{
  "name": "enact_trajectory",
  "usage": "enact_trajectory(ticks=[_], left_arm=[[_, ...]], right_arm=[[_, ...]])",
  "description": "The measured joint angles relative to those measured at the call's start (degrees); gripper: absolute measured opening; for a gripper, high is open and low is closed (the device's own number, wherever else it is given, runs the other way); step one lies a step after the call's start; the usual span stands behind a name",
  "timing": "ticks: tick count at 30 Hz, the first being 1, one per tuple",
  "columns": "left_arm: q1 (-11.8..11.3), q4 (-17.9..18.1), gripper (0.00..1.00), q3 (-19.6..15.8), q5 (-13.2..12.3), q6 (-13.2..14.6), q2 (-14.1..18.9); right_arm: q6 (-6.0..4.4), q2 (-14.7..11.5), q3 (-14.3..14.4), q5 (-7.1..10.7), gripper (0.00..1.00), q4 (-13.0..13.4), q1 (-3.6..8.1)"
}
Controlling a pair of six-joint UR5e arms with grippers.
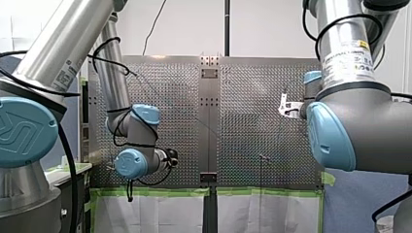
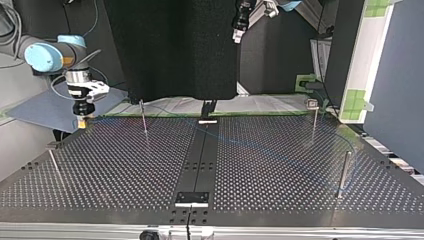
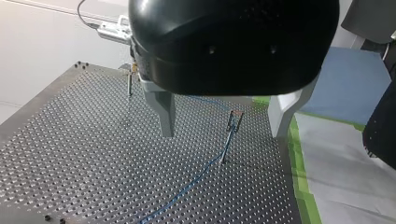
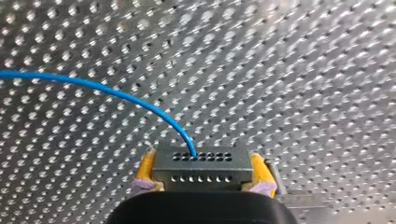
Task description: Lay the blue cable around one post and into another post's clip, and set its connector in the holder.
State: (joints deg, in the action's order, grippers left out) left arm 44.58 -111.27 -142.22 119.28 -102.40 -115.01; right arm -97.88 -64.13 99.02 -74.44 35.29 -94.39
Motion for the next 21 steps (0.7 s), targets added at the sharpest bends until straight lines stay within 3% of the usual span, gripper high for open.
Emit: enact_trajectory(ticks=[7, 12, 21], left_arm=[[0.1, -0.2, 1.00, 0.0, -0.7, -0.2, 0.0], [0.1, -0.3, 1.00, 0.0, -0.8, -0.3, 0.0], [0.1, -0.6, 1.00, 0.0, -0.8, -0.3, 0.0]], right_arm=[[-0.83, -3.4, -0.8, 0.11, 0.00, -3.4, 0.34], [-1.06, -6.1, -1.3, -1.66, 0.00, -5.4, 0.61], [-1.38, -10.0, -1.4, -2.77, 0.00, -6.4, 1.93]])
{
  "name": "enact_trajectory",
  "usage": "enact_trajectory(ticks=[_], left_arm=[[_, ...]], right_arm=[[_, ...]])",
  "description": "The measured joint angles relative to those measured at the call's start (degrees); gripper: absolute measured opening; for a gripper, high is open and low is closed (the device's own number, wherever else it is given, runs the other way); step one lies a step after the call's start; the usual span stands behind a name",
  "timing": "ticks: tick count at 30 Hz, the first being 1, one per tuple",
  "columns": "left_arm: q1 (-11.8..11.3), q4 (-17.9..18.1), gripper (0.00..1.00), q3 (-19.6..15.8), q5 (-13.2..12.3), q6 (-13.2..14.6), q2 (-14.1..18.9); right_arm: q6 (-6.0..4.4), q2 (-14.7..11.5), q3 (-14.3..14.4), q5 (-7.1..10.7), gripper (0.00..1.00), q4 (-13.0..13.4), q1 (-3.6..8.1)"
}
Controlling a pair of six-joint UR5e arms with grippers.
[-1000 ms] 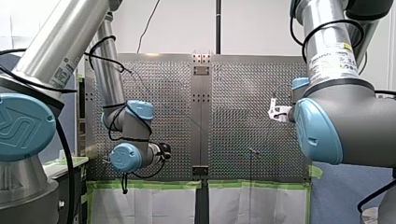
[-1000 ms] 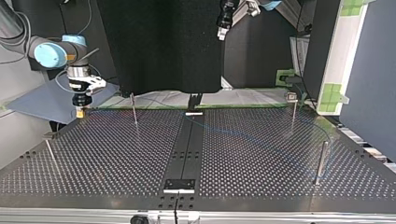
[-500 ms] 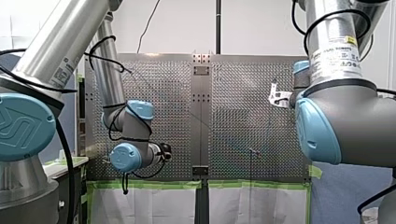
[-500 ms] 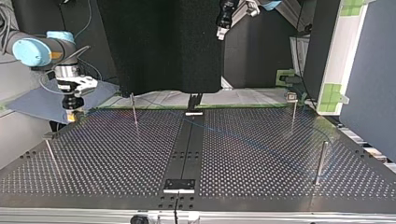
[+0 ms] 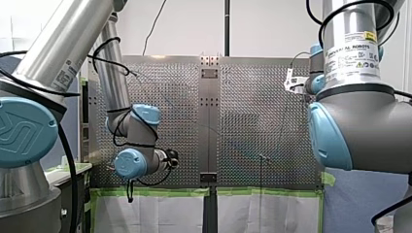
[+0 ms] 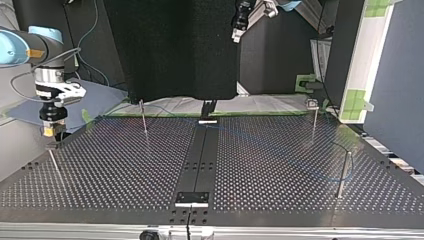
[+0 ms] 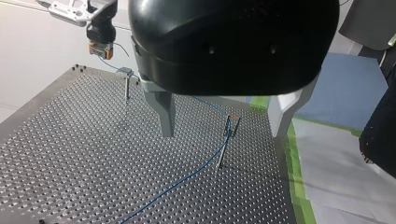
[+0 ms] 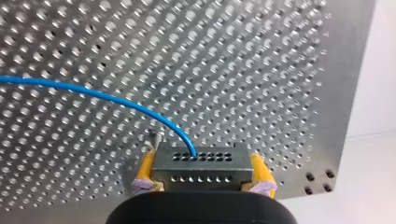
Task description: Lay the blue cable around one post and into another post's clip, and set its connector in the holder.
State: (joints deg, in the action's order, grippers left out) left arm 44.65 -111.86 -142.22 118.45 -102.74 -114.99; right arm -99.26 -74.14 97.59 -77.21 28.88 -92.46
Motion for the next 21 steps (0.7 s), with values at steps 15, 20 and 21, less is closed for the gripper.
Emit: enact_trajectory(ticks=[15, 20, 21], left_arm=[[0.0, -0.4, 1.00, 0.0, 0.1, 0.0, 0.0], [0.0, -0.7, 1.00, 0.0, 0.1, 0.0, 0.0], [0.0, -0.8, 1.00, 0.0, 0.1, 0.0, 0.0]], right_arm=[[0.14, 3.1, 0.0, 0.08, 0.00, -1.4, 2.73], [-0.01, 3.2, -0.1, 0.79, 0.00, -0.8, 3.50], [-0.03, 3.3, -0.3, 1.20, 0.00, -0.7, 3.68]])
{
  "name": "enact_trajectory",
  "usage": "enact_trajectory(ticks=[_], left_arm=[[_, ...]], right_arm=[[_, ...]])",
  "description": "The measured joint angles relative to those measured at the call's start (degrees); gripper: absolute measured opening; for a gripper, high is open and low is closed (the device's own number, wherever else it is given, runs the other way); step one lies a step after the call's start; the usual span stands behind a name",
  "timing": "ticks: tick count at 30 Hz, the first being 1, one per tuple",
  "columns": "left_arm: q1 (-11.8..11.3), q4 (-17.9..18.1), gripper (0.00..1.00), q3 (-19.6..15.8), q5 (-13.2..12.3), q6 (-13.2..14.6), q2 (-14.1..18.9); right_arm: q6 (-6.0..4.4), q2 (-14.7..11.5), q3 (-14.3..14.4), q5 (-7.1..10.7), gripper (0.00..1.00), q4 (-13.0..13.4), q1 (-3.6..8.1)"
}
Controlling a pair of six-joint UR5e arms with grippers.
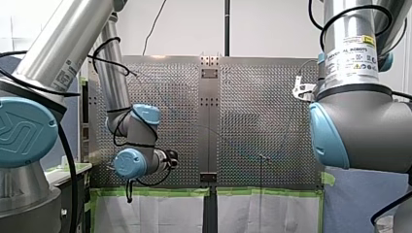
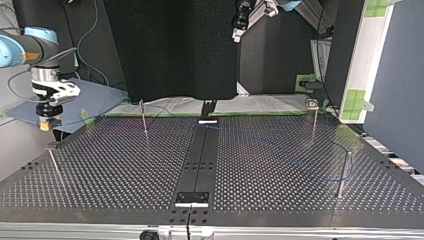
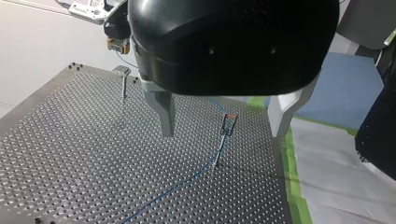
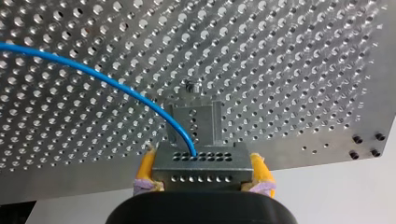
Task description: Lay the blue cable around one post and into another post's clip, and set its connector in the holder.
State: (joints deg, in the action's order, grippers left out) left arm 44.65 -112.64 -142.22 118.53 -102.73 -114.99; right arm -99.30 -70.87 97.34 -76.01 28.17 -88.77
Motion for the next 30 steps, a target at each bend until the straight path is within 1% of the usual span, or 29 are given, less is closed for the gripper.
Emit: enact_trajectory(ticks=[4, 6, 11, 17, 24, 30], left_arm=[[0.1, -0.7, 1.00, 0.0, 0.0, 0.1, 0.0], [0.2, -1.0, 1.00, 0.0, 0.0, 0.1, 0.0], [0.2, -1.4, 1.00, 0.0, 0.1, 0.0, 0.0], [0.2, -1.8, 1.00, 0.0, 0.2, 0.0, 0.0], [0.0, -1.7, 1.00, 0.2, 0.2, -0.3, 0.0], [-0.1, -1.8, 1.00, 0.8, 0.4, -0.5, 0.0]], right_arm=[[-0.08, 0.3, -0.9, 1.59, 0.00, -0.2, 0.43], [-0.06, 0.7, -1.7, 2.15, 0.00, -0.7, 0.56], [0.23, 2.6, -3.5, 2.90, 0.00, -2.0, 0.67], [-0.02, 3.8, -4.8, 3.88, 0.00, -1.6, 0.90], [-0.05, 6.4, -7.0, 6.42, 0.00, -2.4, 1.19], [-0.12, 6.8, -8.6, 7.50, 0.00, -3.0, 1.56]])
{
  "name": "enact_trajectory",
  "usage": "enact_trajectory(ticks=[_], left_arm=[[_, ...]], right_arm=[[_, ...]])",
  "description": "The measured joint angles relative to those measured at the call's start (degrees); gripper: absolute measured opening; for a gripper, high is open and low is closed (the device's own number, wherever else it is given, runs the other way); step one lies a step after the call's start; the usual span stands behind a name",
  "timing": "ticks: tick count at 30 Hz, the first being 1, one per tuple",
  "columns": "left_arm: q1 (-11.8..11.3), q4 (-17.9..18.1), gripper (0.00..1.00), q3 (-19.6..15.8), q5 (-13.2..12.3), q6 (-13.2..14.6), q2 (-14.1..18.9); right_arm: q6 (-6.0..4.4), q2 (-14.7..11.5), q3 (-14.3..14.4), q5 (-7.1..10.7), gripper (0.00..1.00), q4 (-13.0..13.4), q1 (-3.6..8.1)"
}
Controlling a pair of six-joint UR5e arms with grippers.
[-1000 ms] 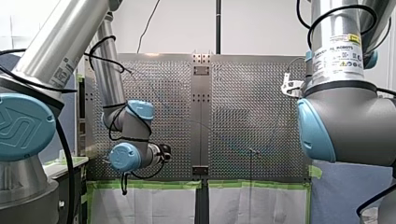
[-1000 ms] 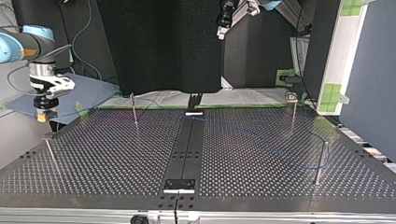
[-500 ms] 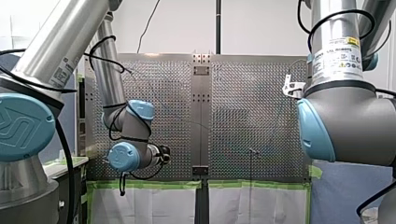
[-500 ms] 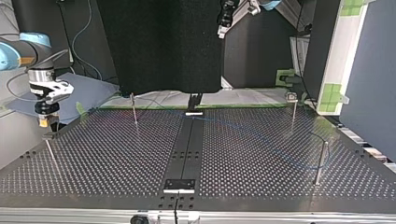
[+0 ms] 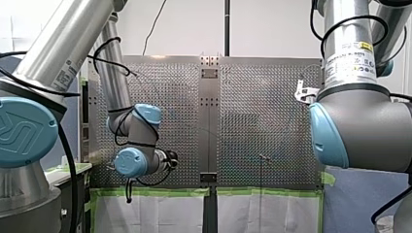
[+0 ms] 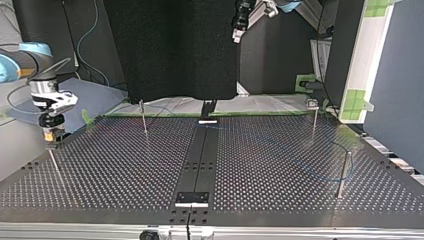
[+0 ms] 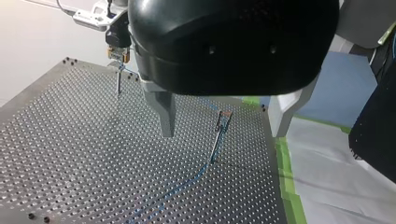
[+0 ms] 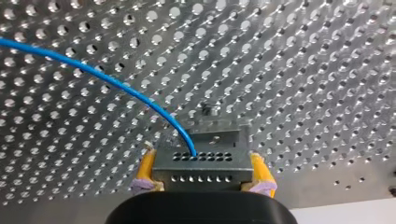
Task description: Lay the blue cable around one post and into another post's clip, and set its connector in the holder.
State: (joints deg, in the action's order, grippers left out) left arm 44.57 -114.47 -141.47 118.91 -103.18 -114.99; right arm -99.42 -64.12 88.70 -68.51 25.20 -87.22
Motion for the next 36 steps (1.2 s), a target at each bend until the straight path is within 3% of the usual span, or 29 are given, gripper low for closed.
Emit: enact_trajectory(ticks=[8, 19, 27, 36], left_arm=[[0.0, -0.4, 1.00, 0.7, 0.2, 0.0, 0.0], [0.0, -0.7, 1.00, 0.7, 0.3, 0.0, 0.0], [0.0, -1.1, 1.00, 0.8, 0.8, 0.0, 0.0], [-0.1, -1.6, 1.00, 1.1, 1.1, 0.0, 0.0]], right_arm=[[0.04, 0.0, -2.2, 1.01, 0.00, -1.8, 0.71], [0.23, 0.3, -2.9, 4.41, 0.00, -4.2, 2.11], [1.22, 1.4, -4.1, 6.69, 0.00, -6.1, 2.42], [2.04, 1.9, -5.1, 7.31, 0.00, -5.9, 2.45]])
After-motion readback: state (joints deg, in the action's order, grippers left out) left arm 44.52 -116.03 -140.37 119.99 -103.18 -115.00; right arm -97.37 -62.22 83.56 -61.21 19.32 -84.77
